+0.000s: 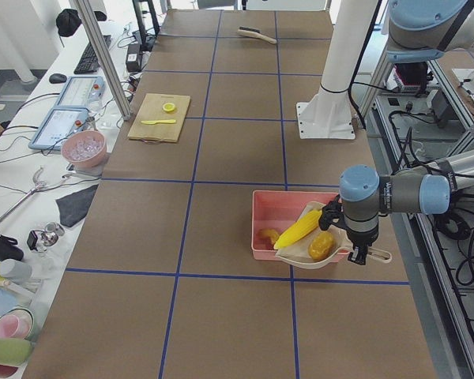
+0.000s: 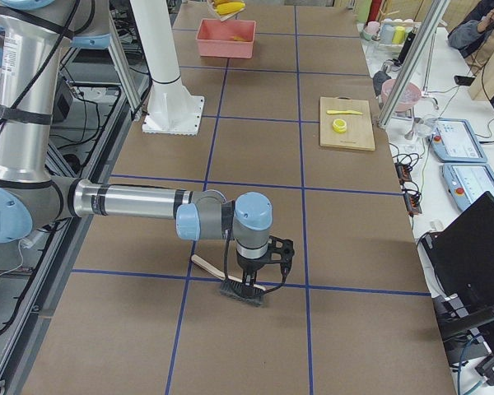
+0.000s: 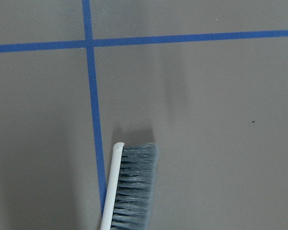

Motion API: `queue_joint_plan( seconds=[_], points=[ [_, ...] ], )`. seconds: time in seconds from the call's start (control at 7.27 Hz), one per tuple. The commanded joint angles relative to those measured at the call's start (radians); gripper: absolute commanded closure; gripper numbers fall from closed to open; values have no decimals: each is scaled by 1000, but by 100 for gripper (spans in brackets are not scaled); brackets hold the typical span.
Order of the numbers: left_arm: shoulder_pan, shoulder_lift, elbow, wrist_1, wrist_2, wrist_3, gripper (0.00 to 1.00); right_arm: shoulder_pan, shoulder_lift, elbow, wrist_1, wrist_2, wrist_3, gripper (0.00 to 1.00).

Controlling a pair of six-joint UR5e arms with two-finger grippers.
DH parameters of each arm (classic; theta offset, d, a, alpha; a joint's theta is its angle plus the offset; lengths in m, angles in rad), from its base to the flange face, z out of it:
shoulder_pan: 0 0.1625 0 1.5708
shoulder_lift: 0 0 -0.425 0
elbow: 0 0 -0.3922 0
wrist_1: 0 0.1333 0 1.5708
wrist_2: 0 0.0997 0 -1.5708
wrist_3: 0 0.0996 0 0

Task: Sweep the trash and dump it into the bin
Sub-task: 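Tilt the dustpan with the left gripper to dump food into the bin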

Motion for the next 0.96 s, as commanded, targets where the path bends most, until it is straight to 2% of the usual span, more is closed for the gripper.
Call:
queue_joint_plan(
  seconds=[0.0, 0.41, 0.83],
  points=[
    [-18, -2, 1, -2, 17, 127, 100, 0, 0, 0, 0, 1, 1, 0],
    [-17, 3, -1, 2, 66, 284, 100, 0, 0, 0, 2, 1, 1, 0],
    [-6, 4, -10, 50, 108, 302, 100, 0, 0, 0, 2, 1, 1, 0]
  ],
)
